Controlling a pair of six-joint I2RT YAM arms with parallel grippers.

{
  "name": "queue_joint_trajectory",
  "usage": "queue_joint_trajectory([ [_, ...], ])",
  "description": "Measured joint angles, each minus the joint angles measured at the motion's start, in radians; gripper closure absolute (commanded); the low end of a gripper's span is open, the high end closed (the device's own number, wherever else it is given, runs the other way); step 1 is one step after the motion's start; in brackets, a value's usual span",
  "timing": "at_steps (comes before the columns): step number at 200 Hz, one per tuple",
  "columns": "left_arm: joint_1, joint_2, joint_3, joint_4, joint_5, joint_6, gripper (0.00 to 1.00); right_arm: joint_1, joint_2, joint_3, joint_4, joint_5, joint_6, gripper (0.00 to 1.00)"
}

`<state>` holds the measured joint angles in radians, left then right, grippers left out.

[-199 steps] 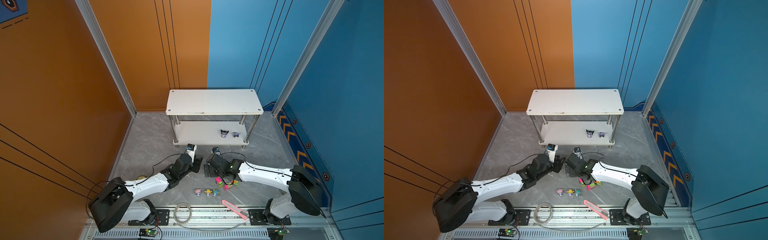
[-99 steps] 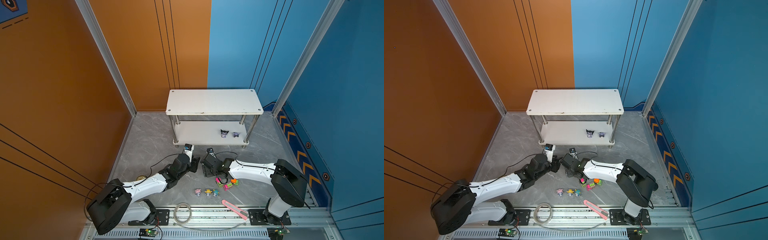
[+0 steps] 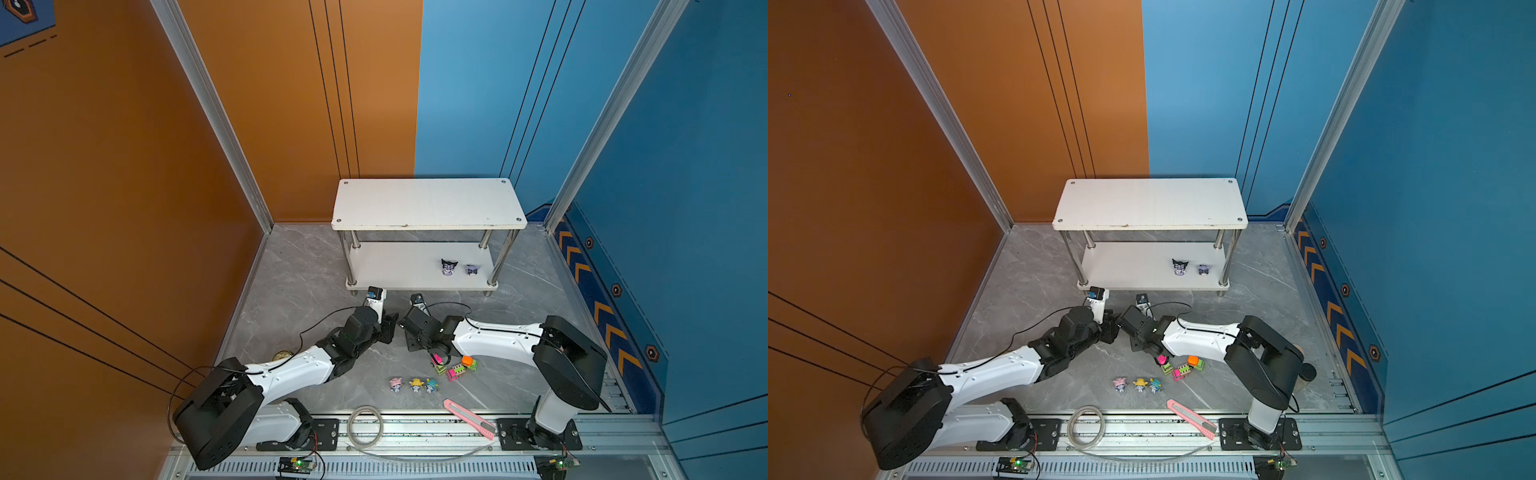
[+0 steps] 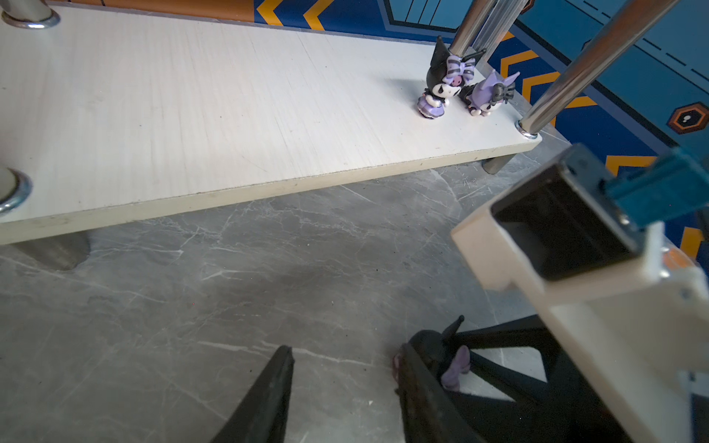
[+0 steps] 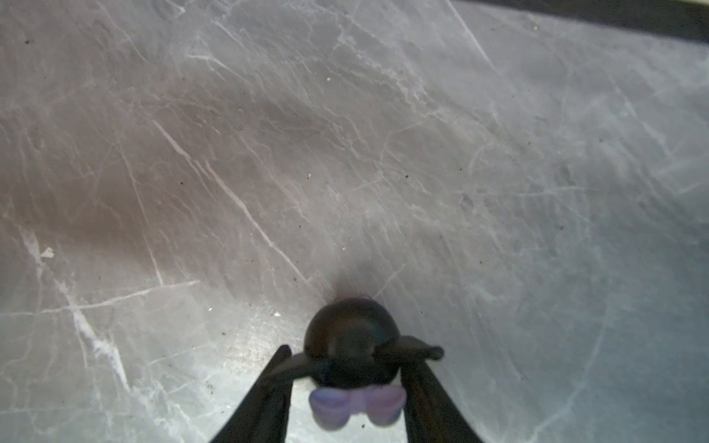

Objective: Organize plastic toys on shelves
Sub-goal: Pick up the plastic toy from the center of the table.

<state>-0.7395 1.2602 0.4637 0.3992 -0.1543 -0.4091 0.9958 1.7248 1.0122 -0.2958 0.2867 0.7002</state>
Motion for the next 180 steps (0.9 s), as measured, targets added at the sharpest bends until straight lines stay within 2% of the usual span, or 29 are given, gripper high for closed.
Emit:
queue_joint_trajectory([
  [68,0.014,-0.016,-0.011,0.0,0.003,0.0,0.54,-0.001,0.0,0.008,0.008,0.04,0.016,0.71],
  [180,0.037,-0.068,-0.035,0.0,0.005,0.0,0.54,-0.007,0.0,0.082,-0.004,0.093,-0.005,0.77],
])
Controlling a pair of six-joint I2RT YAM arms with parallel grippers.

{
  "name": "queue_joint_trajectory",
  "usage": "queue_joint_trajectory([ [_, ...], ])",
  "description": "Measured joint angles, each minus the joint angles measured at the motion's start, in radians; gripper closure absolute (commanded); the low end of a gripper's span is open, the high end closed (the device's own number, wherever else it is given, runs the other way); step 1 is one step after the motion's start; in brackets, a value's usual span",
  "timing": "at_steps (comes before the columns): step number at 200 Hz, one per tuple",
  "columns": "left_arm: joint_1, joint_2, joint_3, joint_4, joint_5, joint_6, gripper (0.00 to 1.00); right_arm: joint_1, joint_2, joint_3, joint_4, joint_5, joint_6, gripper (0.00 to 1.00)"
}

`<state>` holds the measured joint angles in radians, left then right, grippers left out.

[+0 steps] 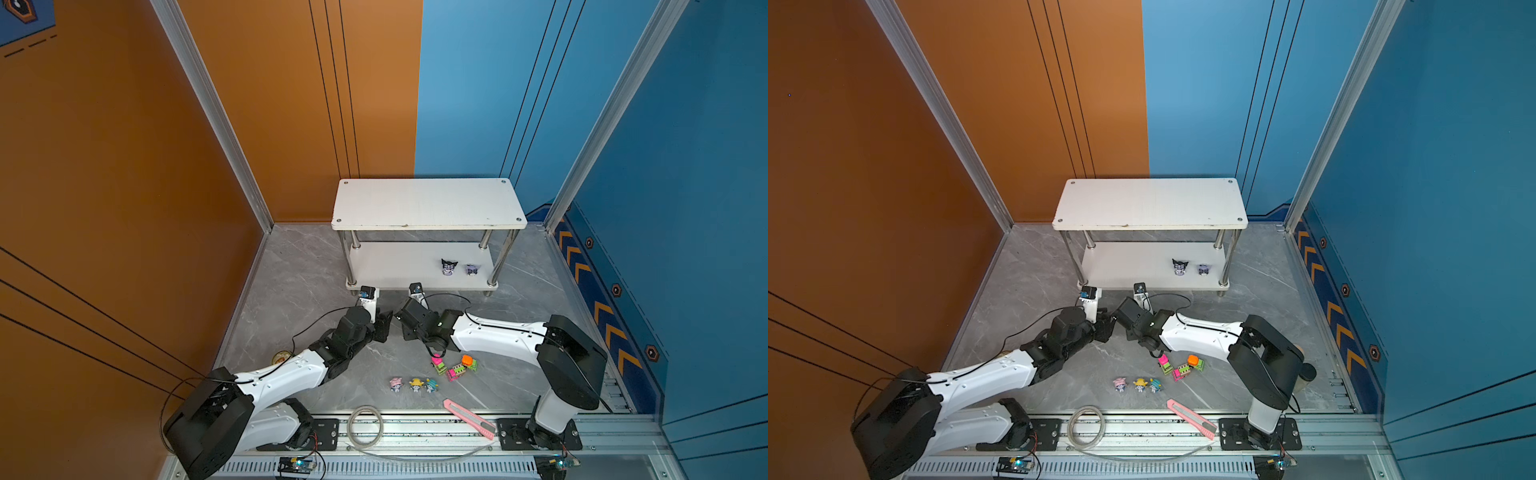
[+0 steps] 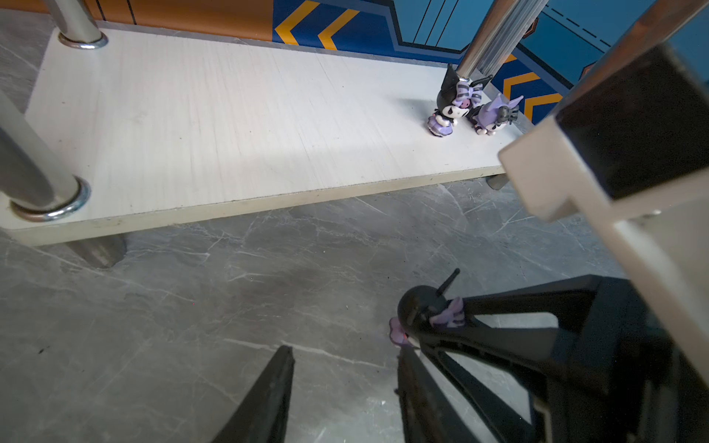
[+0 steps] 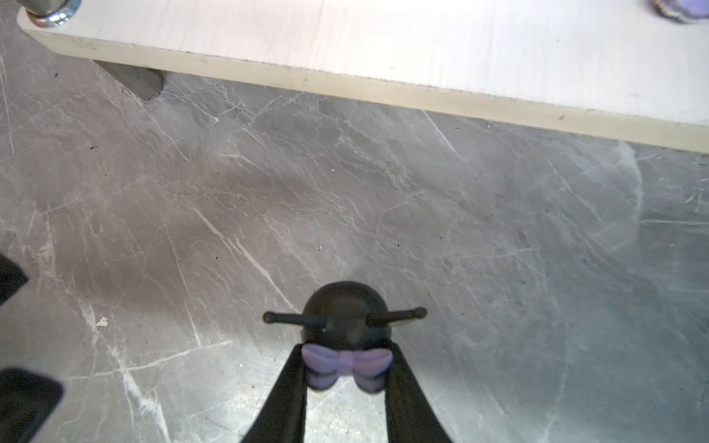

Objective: Organize plastic toys on shelves
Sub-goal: Pick up the plastic toy from the center of the table, then place the plastic toy on the shelf.

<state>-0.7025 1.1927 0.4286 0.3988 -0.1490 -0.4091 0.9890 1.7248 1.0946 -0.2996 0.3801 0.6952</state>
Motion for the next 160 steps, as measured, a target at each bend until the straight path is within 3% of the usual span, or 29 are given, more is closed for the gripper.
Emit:
queue_joint_trajectory([
  [160,0.017,0.004,-0.002,0.0,0.001,0.0,0.54,-0.186,0.0,0.148,0.015,0.071,-0.177,0.81],
])
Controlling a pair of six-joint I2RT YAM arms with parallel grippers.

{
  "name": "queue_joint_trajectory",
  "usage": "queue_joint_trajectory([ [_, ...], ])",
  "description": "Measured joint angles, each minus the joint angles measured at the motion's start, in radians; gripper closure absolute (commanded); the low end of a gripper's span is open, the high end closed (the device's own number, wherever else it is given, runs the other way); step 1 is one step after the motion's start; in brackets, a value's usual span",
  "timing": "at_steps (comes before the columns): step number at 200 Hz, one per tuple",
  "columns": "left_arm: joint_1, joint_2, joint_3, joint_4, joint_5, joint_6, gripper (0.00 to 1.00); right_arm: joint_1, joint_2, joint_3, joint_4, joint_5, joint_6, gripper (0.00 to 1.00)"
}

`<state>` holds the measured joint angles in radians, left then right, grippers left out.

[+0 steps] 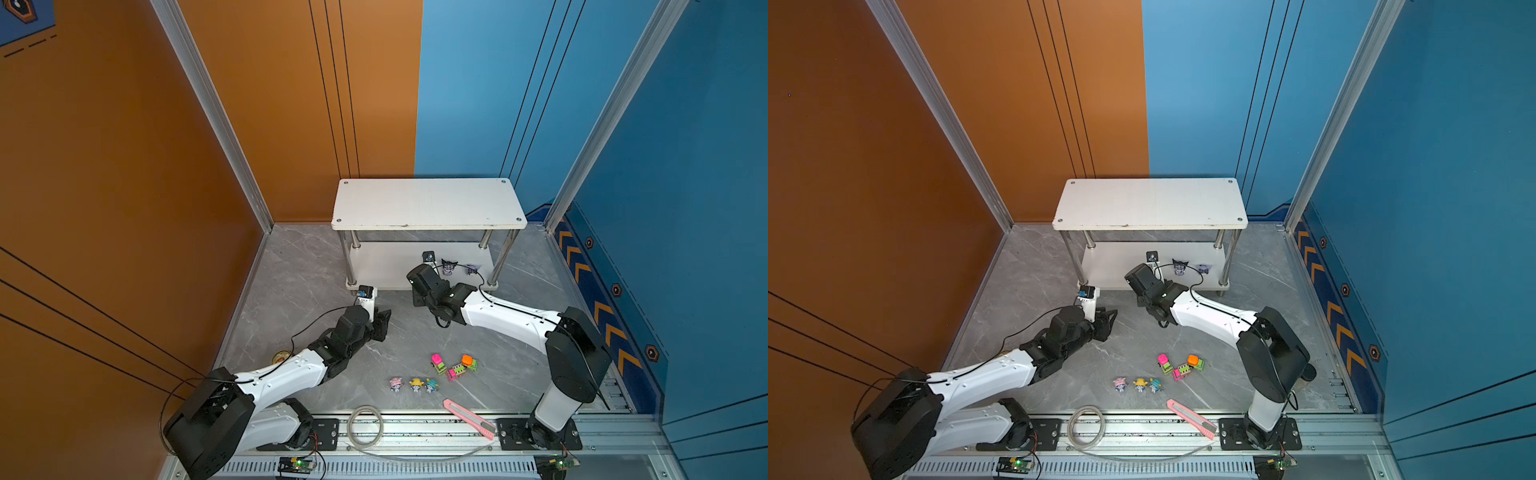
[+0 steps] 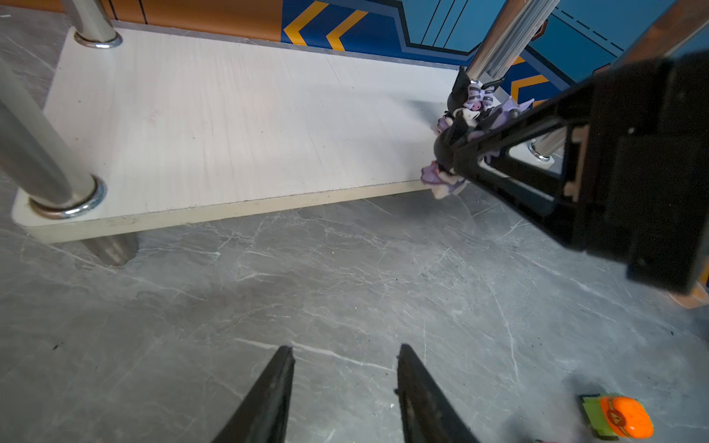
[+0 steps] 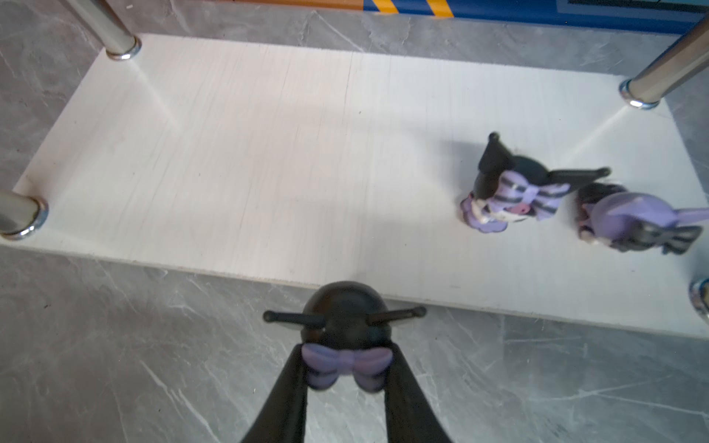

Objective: Organize plastic toys on shelves
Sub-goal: Place the plastic toy on the shelf.

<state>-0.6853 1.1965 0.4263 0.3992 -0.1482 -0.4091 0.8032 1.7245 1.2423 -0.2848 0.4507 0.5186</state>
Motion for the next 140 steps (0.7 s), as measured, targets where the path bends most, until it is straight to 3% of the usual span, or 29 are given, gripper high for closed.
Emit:
queue_joint_trajectory([
  [140,0.013,0.089,0.0,0.001,0.015,0.0,0.54,-0.077,0.172,0.077,0.159,0.008,-0.093,0.82],
])
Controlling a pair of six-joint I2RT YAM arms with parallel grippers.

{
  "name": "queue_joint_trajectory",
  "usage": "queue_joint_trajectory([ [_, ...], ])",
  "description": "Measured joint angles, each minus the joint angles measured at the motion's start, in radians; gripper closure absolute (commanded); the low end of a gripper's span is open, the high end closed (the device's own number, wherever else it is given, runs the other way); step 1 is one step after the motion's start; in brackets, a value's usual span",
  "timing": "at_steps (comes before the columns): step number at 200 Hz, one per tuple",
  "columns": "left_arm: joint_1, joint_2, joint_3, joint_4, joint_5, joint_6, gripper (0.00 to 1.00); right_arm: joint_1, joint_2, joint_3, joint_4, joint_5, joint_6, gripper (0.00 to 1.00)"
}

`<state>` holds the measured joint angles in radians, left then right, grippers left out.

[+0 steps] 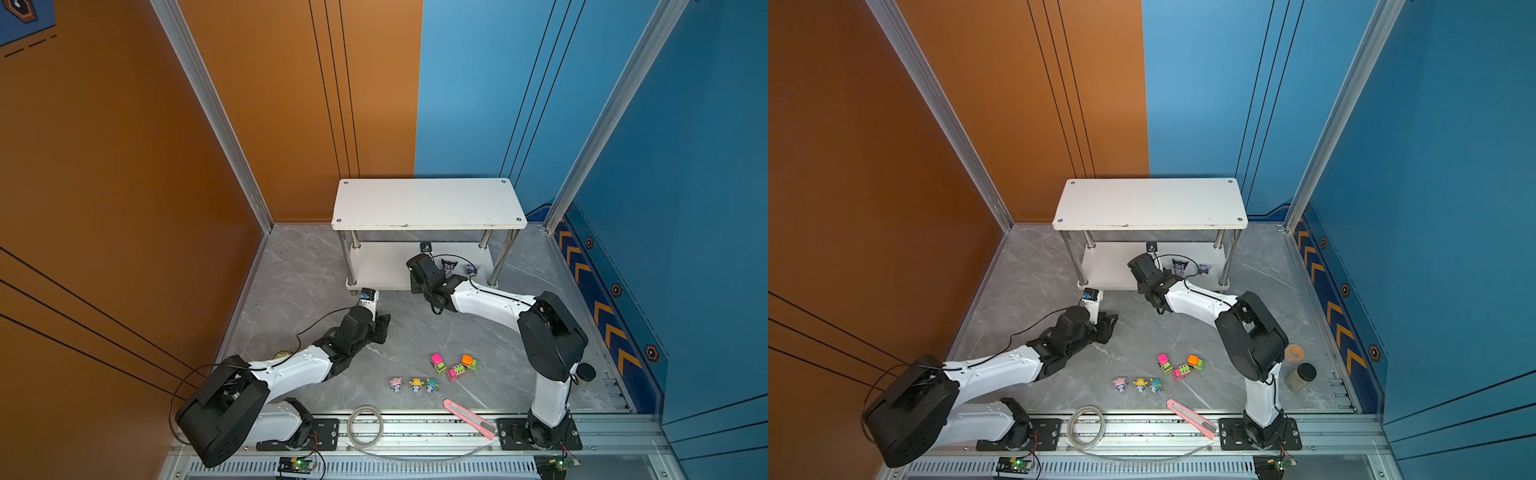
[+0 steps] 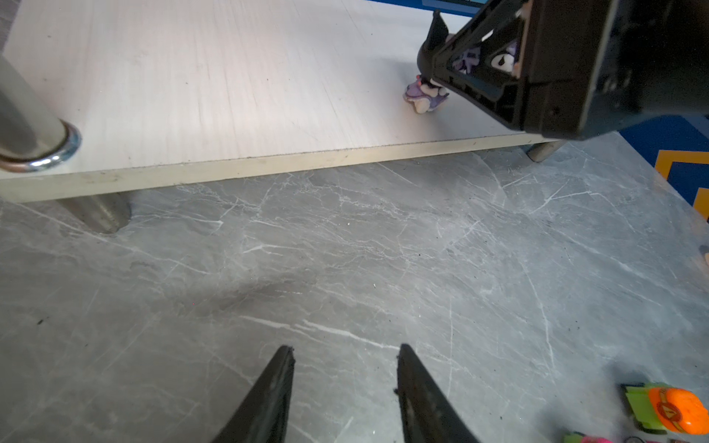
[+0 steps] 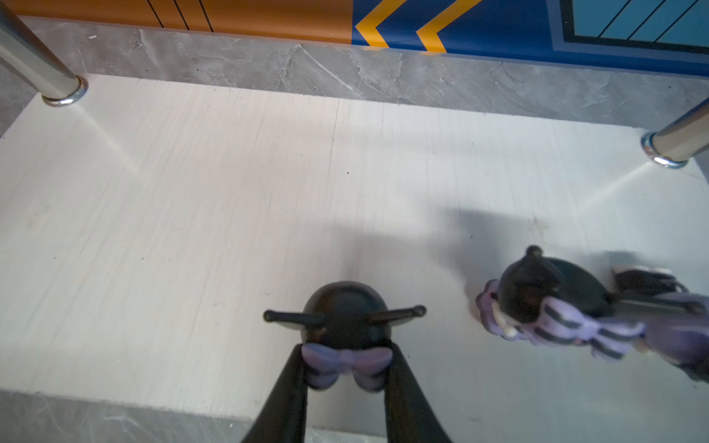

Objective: Organize plastic toys on shelves
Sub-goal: Place the plastic toy on the shelf.

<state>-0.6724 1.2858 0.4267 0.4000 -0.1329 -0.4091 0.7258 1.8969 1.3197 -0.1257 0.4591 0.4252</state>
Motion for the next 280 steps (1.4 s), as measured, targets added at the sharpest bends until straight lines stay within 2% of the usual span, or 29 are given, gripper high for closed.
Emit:
queue_joint_trajectory([
  [117,0.006,0.02,0.0,0.003,0.007,0.0,0.54,-0.006,0.045,0.001,0.103,0.04,-0.006,0.8],
  [145,0.006,0.02,0.0,0.003,0.007,0.0,0.54,-0.006,0.045,0.001,0.104,0.04,0.001,0.75],
  [167,0.006,0.02,0.0,0.003,0.007,0.0,0.54,-0.006,0.045,0.001,0.104,0.04,0.01,0.61],
  [181,0.006,0.02,0.0,0.003,0.007,0.0,0.54,-0.006,0.045,0.0,0.104,0.04,0.015,0.57],
  [280,0.006,-0.032,0.0,0.002,0.008,-0.003,0.52,0.023,0.003,-0.043,0.092,0.045,0.04,0.47],
])
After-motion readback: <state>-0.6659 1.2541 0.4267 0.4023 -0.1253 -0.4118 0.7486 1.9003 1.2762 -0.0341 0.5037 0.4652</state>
